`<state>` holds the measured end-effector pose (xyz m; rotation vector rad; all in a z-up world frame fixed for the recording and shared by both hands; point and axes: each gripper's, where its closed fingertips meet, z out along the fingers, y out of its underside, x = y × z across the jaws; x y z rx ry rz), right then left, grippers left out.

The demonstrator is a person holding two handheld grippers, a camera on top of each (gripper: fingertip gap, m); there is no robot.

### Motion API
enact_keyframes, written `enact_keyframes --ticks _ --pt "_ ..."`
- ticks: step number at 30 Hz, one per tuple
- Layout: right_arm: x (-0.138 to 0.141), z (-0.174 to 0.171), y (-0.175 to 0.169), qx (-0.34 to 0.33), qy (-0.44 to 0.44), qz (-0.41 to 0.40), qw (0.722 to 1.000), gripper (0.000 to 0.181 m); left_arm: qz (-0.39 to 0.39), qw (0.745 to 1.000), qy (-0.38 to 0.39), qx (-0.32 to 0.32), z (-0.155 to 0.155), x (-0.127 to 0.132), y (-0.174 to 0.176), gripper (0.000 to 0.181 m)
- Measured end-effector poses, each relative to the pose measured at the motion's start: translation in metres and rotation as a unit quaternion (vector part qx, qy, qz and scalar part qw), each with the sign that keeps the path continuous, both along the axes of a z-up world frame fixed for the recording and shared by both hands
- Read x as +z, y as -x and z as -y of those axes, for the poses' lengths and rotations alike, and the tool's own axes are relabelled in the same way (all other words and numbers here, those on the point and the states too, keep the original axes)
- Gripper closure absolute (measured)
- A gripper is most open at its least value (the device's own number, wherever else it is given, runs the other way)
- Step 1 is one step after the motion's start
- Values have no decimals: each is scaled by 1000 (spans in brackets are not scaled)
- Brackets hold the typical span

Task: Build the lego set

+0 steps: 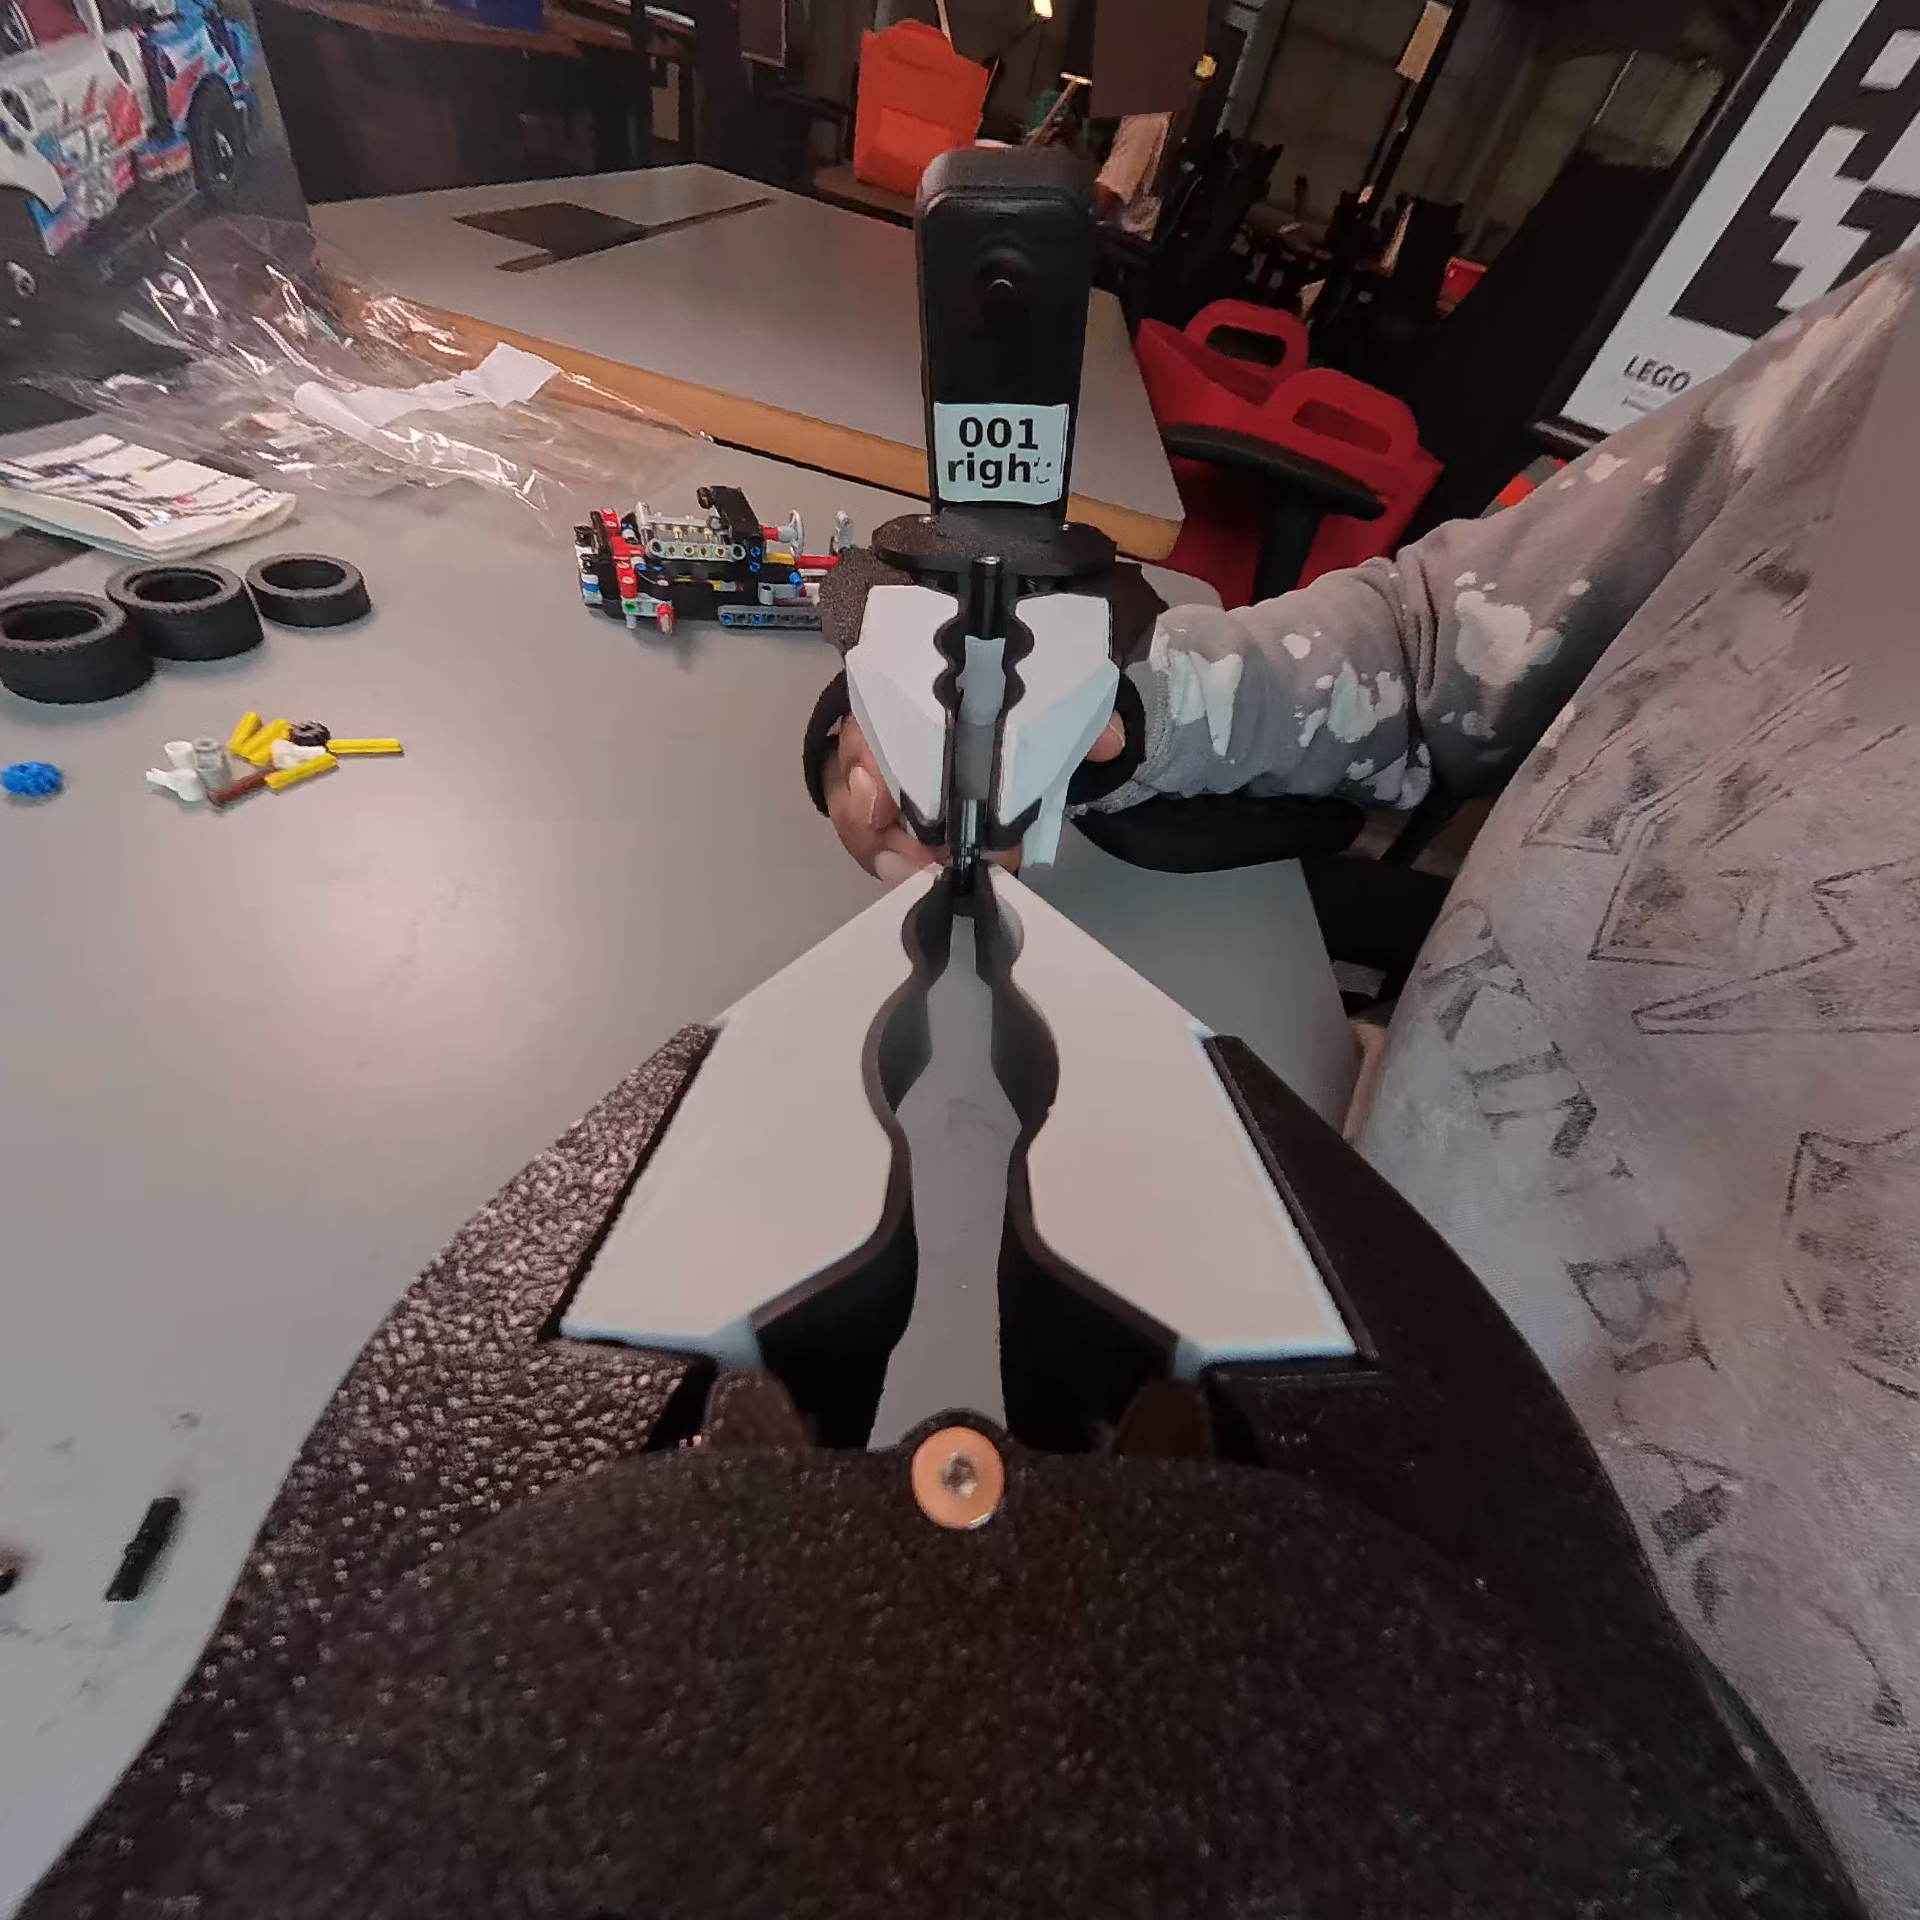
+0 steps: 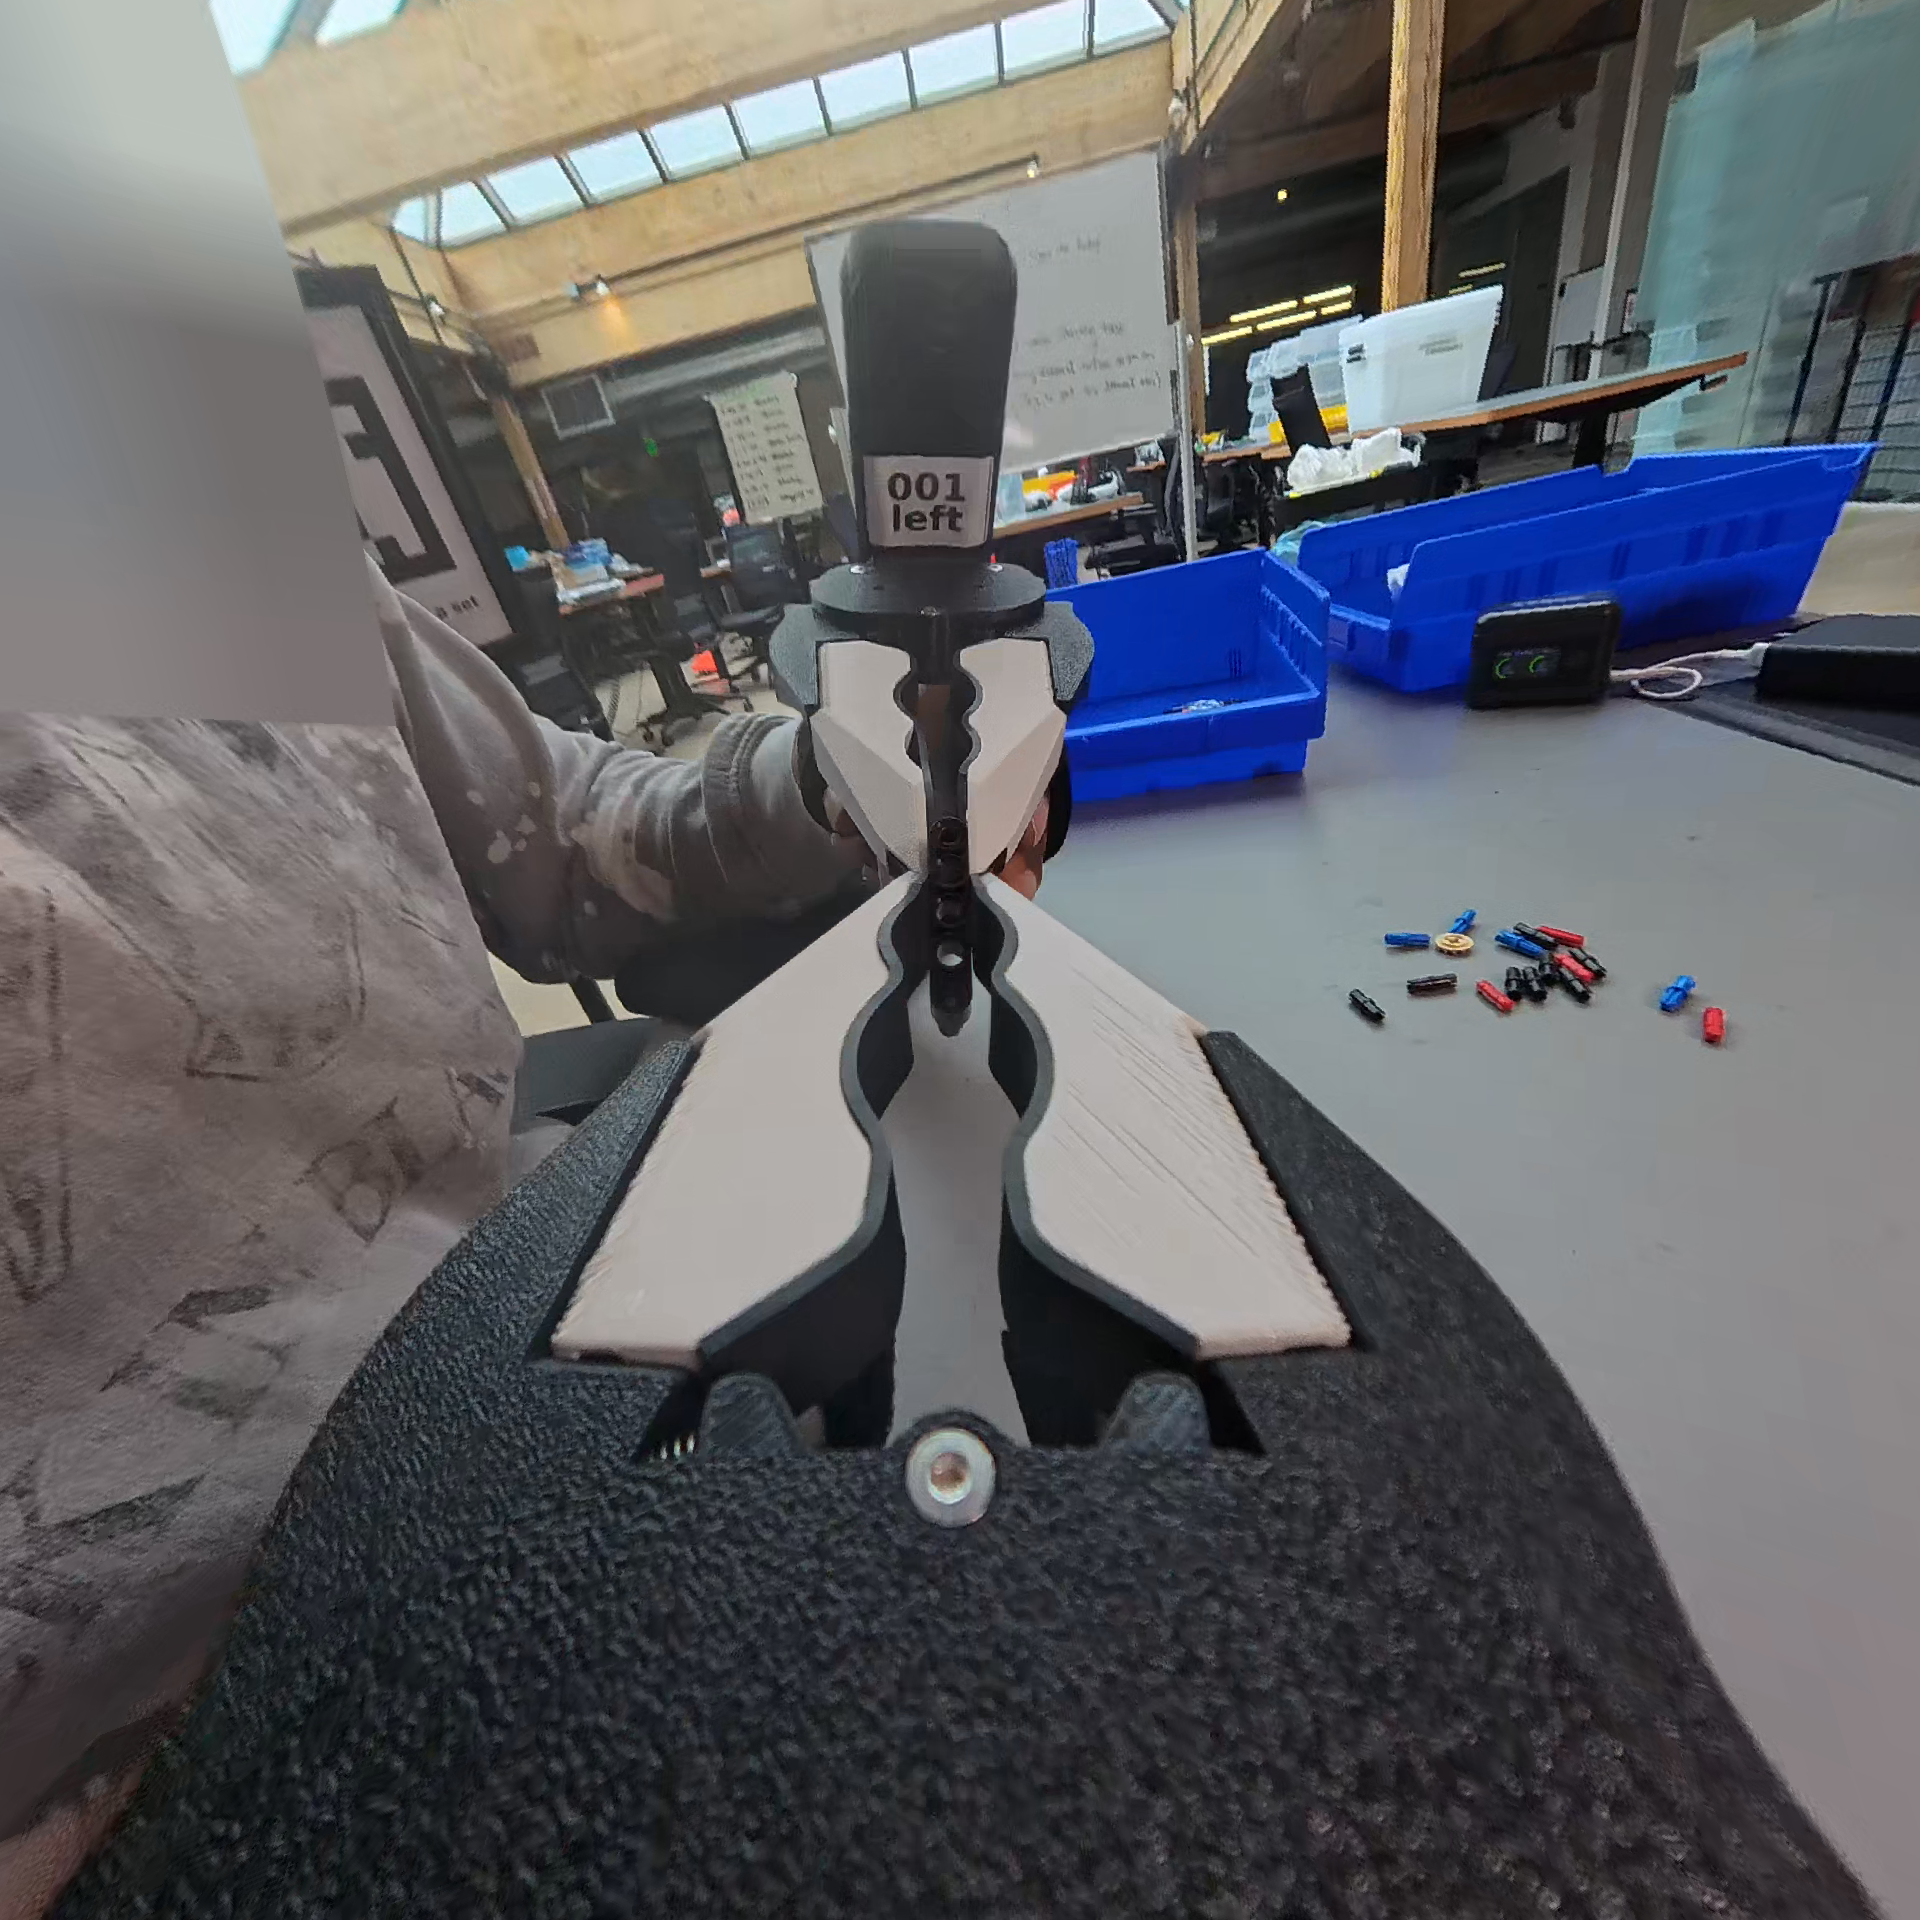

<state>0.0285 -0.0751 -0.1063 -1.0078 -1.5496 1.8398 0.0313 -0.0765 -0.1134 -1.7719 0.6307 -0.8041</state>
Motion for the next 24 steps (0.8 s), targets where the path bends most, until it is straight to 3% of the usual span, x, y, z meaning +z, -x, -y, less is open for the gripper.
enact_keyframes --ticks 3,4,7,10,13,15,17,19,21,24 --pt "55 -51 -18 -38 147 -87 985 177 -57 998 -13 23 1 -12 15 177" --pt "63 -66 -24 -66 125 -102 985 176 -53 998 -3 37 0 -17 24 178" --pt "62 -81 -31 -111 89 -99 985 175 -138 978 6 154 -22 -38 77 177" --pt "40 -74 -17 -113 70 -56 990 175 -274 920 57 275 -43 -77 154 176" --pt "23 -62 -6 -94 60 -27 993 175 -317 891 104 307 -54 -104 189 176" --pt "17 -58 -3 -87 58 -16 994 175 -317 889 109 311 -60 -109 193 174" --pt "11 -55 -1 -88 53 -5 995 175 -319 888 113 311 -62 -113 193 158" --pt "7 -55 1 -93 53 4 994 175 -308 892 100 316 -62 -107 189 154" --pt "6 -55 3 -96 67 8 993 175 -249 921 68 292 -64 -87 165 154" --pt "10 -55 7 -93 127 9 988 175 -55 984 41 164 -53 -43 84 155"
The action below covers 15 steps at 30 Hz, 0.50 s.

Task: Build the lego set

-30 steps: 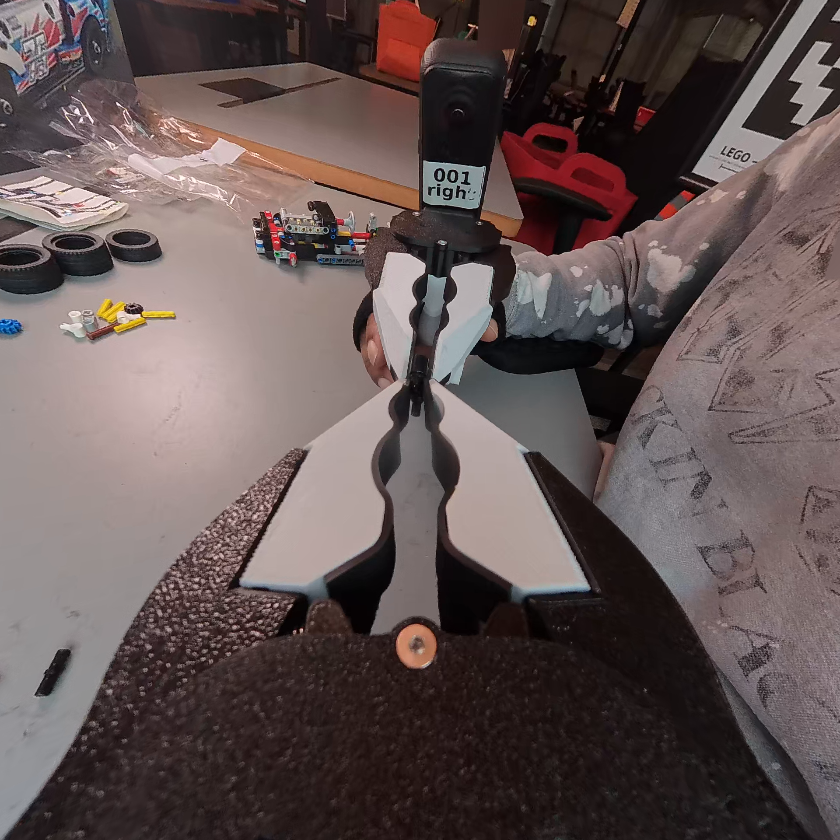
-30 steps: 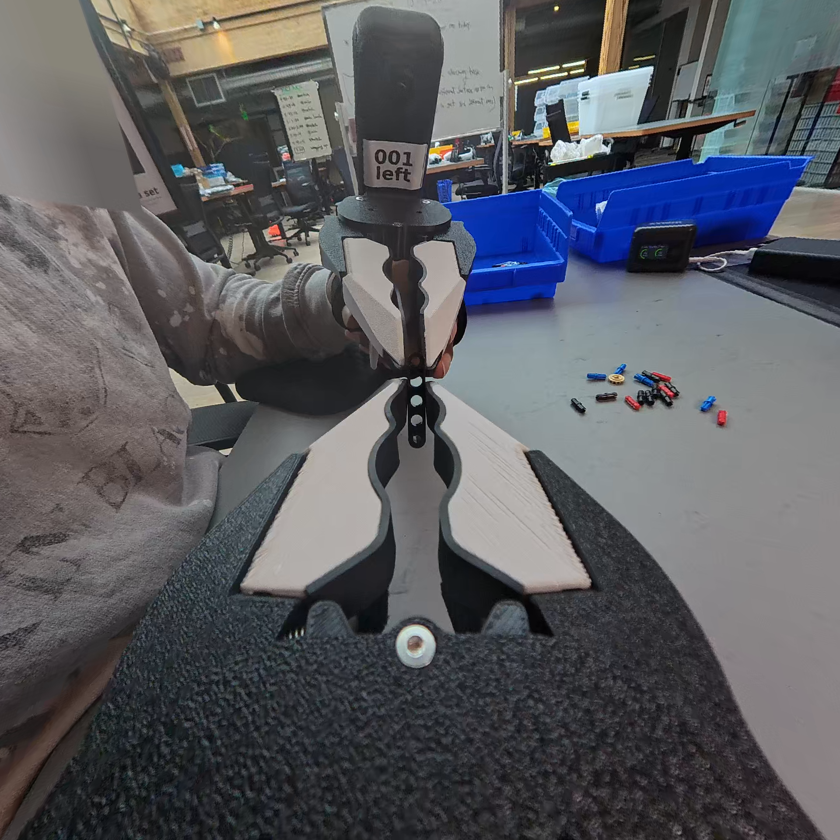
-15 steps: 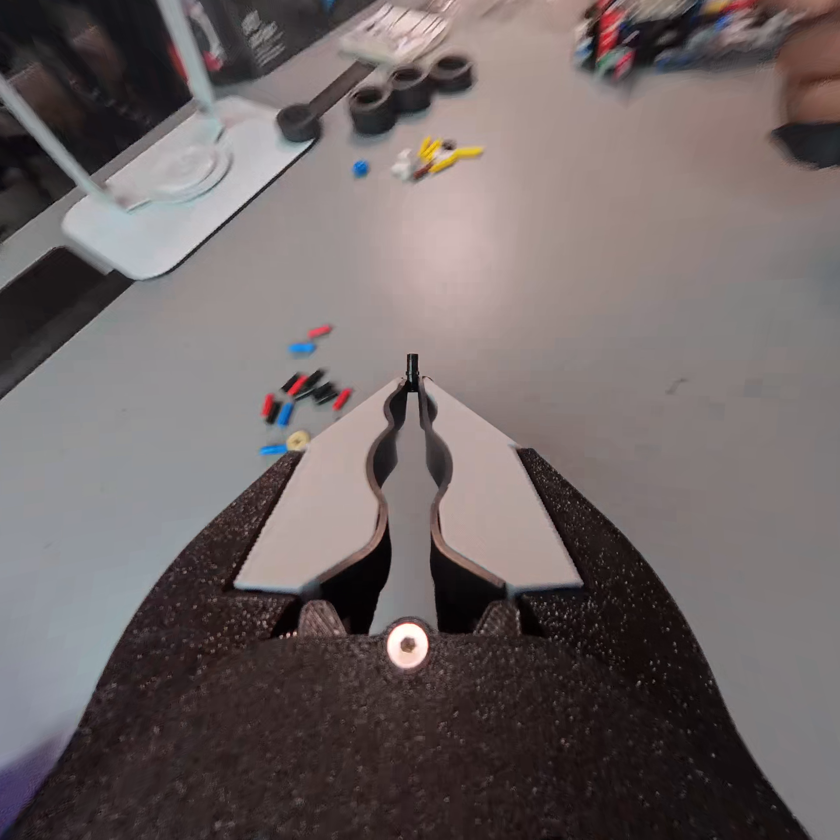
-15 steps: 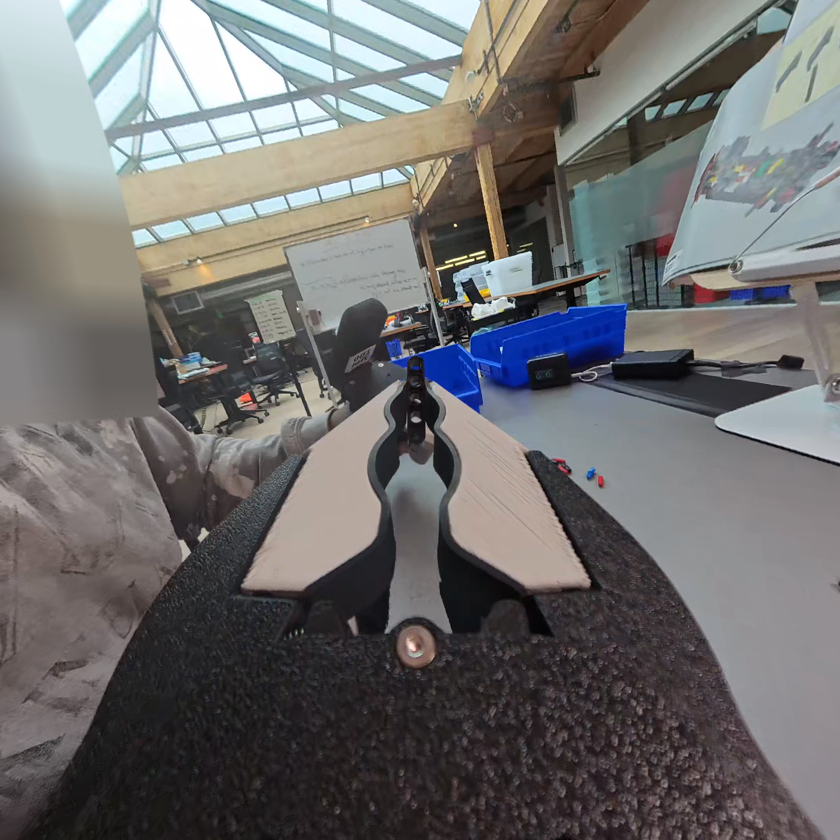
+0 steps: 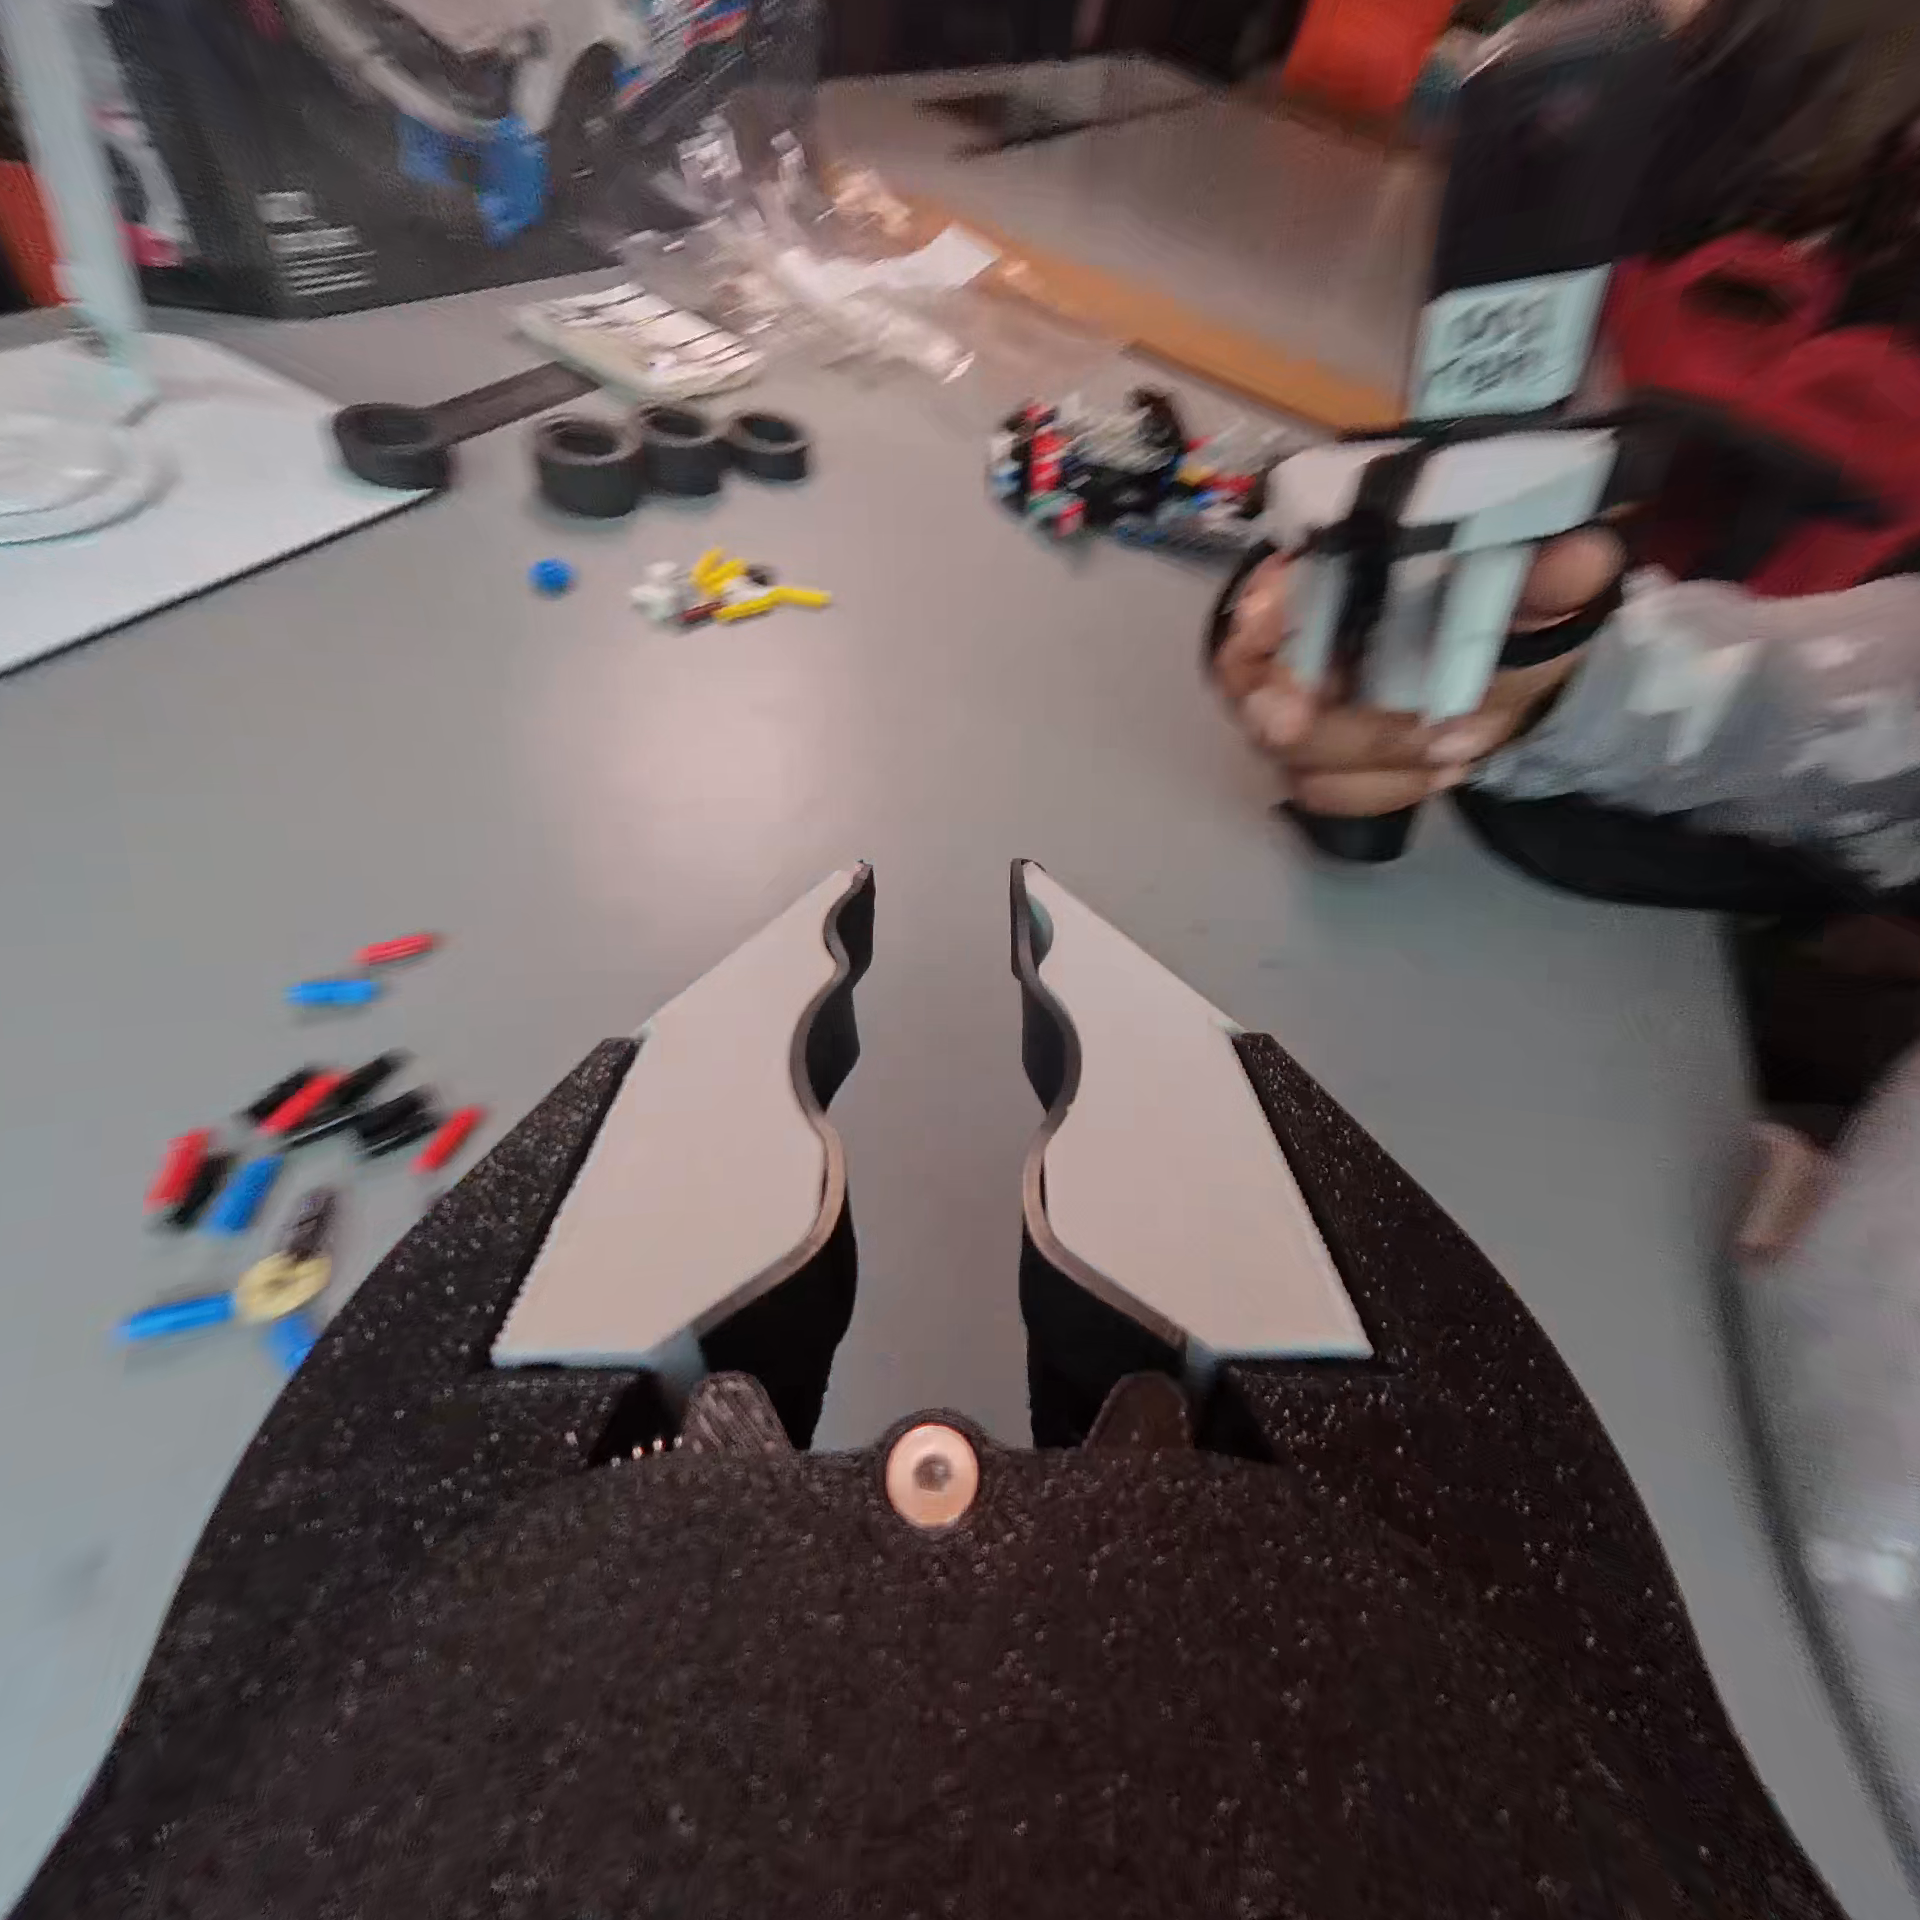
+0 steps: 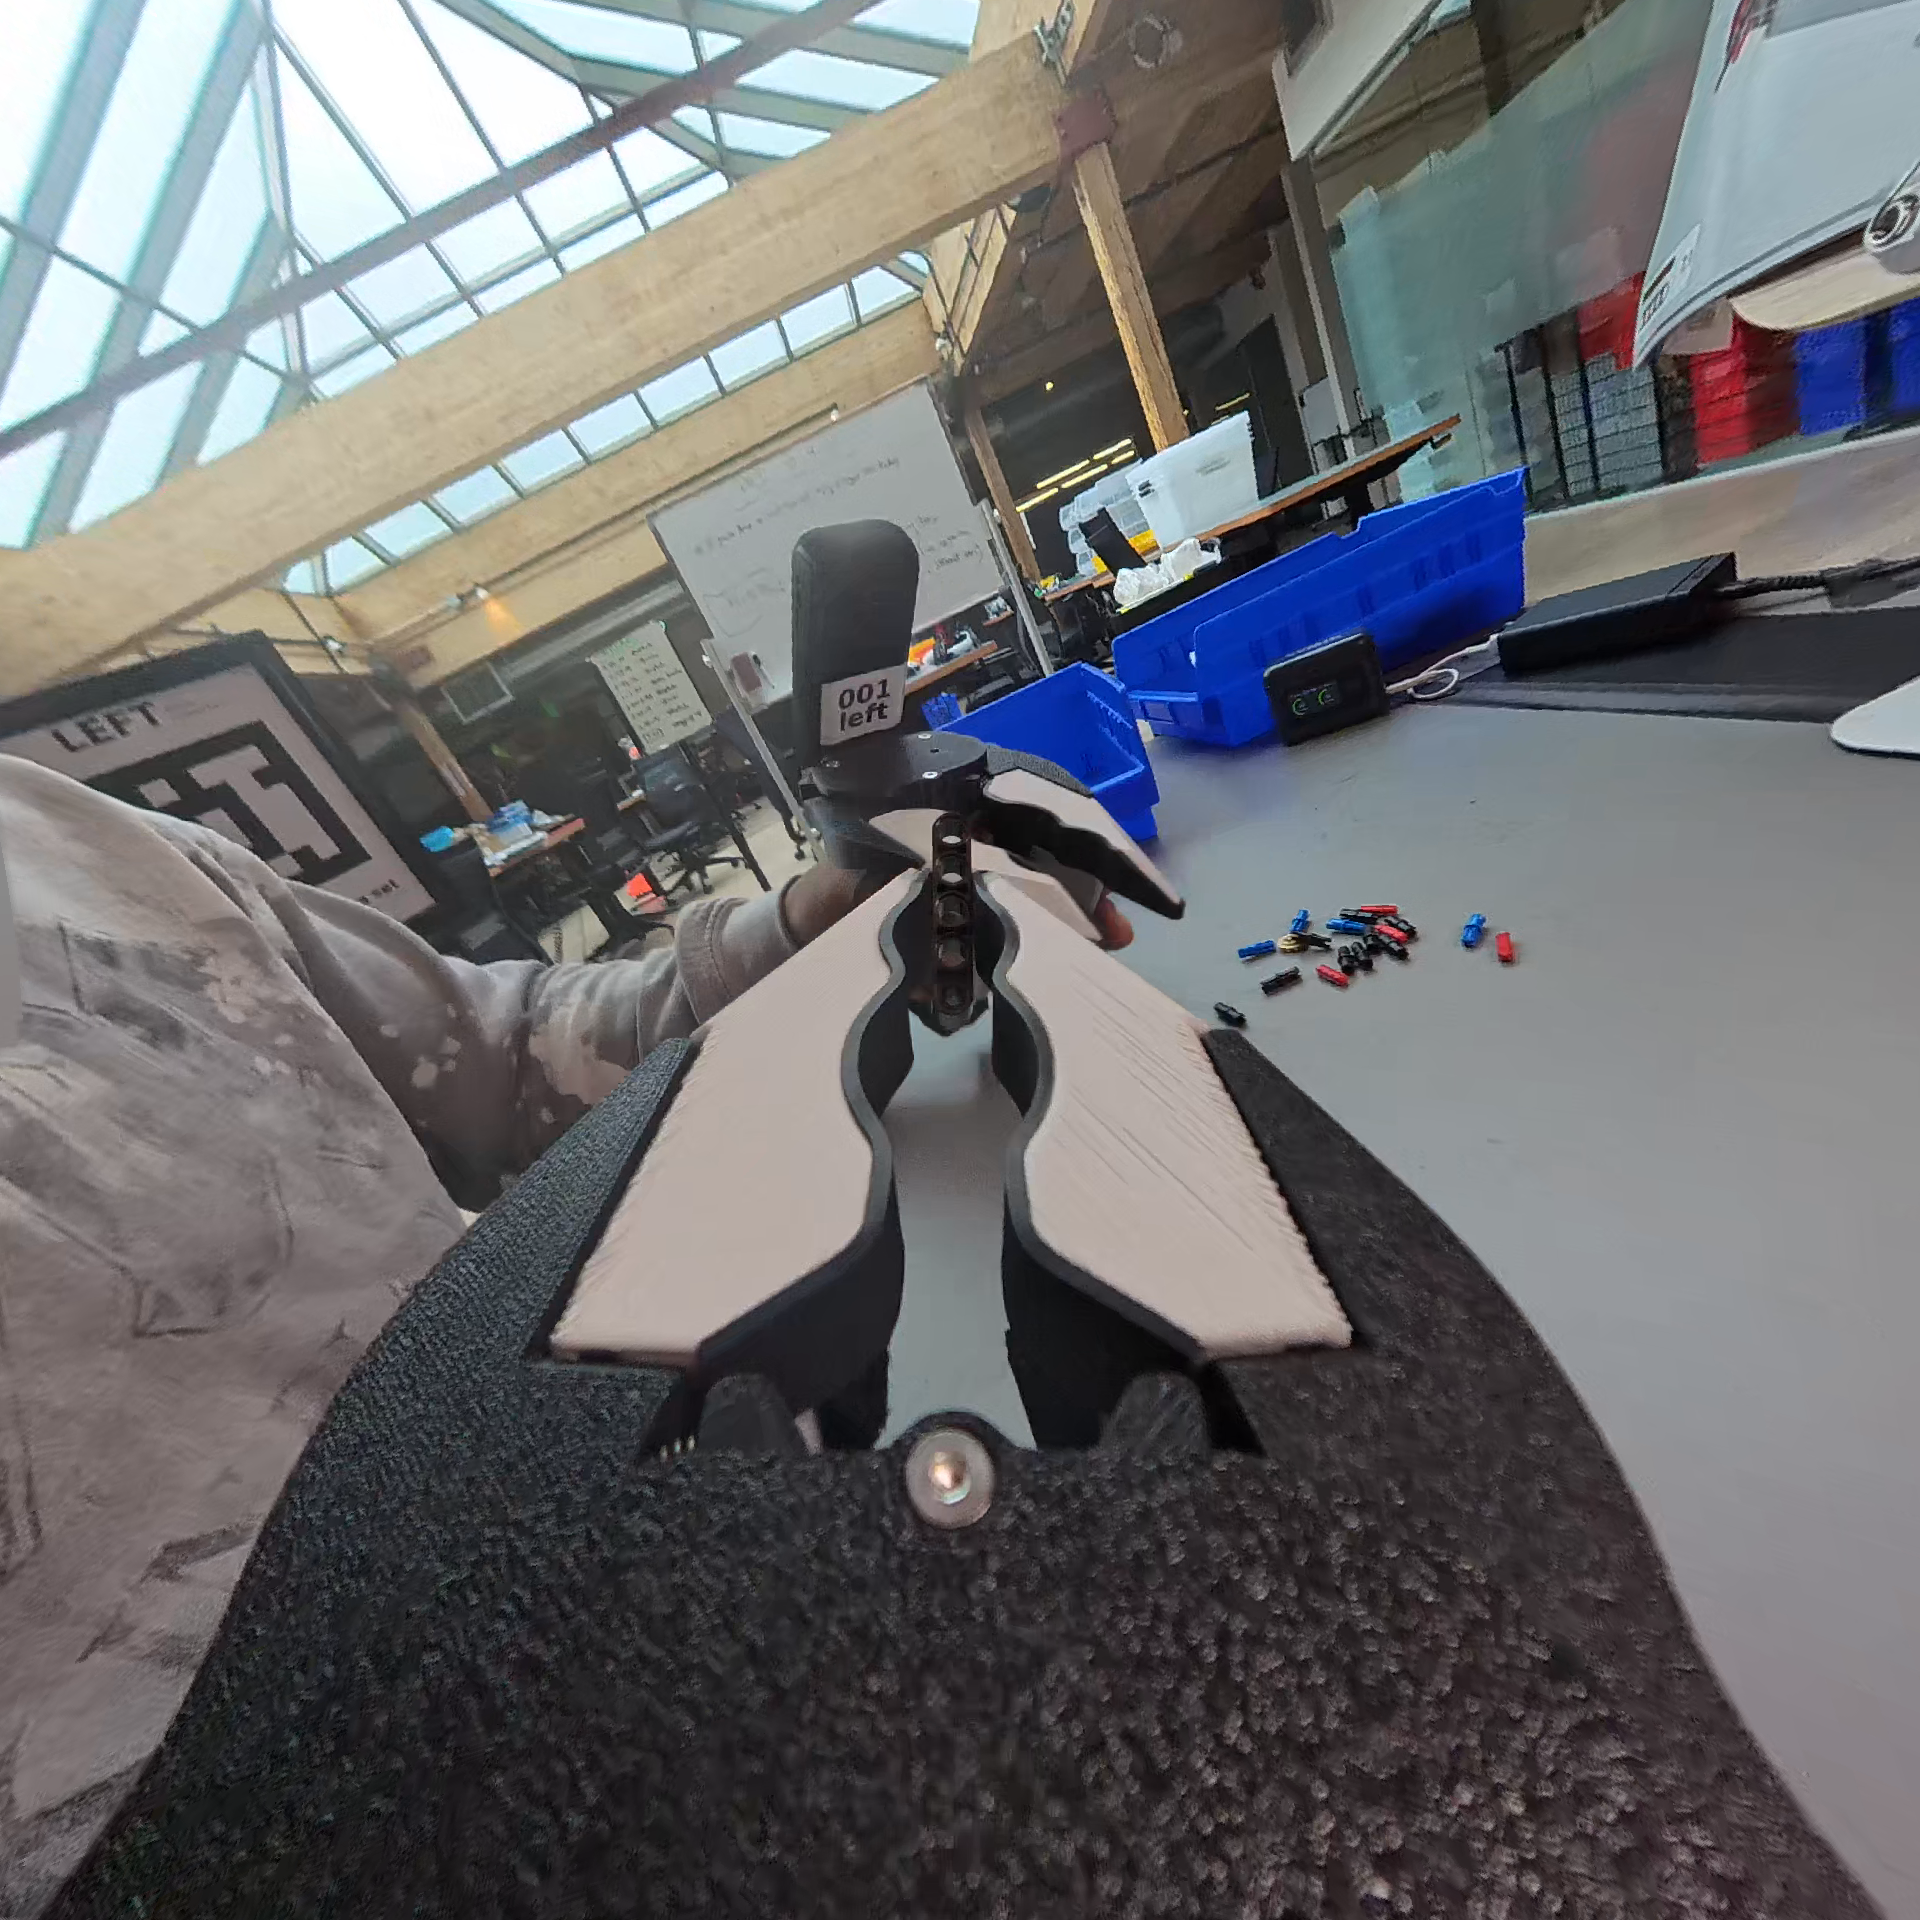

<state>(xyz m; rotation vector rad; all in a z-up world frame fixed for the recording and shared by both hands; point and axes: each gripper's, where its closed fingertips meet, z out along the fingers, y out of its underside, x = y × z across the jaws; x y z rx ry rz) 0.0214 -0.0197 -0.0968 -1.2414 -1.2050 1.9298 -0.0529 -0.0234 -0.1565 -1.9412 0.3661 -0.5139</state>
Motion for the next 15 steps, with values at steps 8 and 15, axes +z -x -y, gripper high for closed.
enact_keyframes --ticks 8,15 --pt "-1 19 13 39 89 1 995 175 147 982 -7 -120 16 35 -89 164" --pt "-3 21 13 37 67 6 997 175 138 983 -2 -121 17 31 -89 177"
